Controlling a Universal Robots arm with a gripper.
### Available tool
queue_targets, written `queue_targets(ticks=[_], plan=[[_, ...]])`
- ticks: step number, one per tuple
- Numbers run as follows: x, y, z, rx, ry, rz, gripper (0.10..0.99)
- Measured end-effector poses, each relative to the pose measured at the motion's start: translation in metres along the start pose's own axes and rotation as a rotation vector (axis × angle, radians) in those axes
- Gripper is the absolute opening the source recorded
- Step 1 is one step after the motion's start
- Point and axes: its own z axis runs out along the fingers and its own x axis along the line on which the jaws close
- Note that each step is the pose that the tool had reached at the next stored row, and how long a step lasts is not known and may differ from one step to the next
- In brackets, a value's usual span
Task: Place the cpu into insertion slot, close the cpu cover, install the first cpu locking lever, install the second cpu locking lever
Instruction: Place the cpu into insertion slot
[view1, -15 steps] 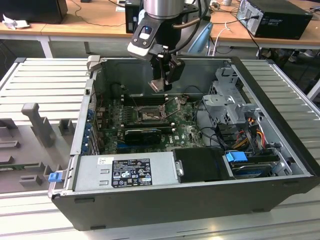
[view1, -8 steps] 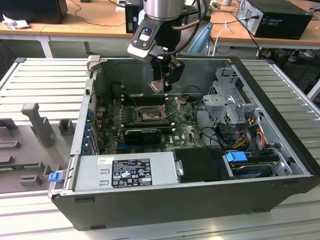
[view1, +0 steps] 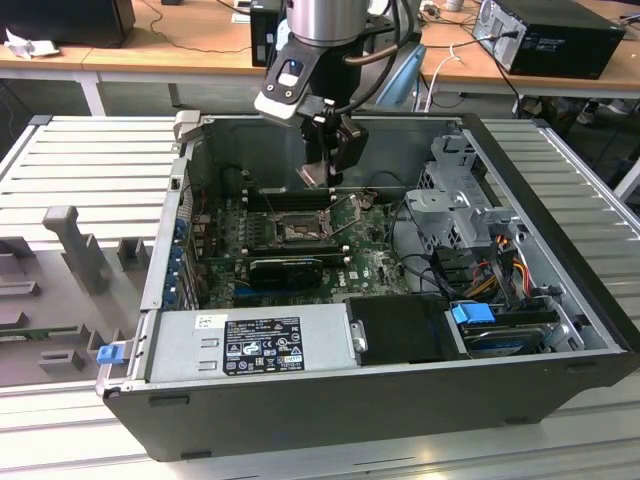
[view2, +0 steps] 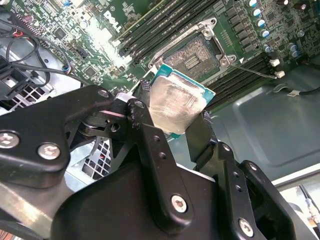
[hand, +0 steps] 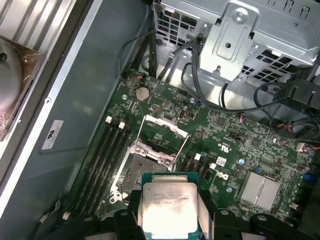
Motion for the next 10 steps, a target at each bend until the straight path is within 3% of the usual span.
queue_targets(ticks=[6, 10], plan=[[-0.0001, -0.0003, 0.0026, -0.001, -0.0033, 0.037, 0.529], [-0.0002, -0.0005, 0.0060, -0.001, -0.0100, 0.081, 0.529]])
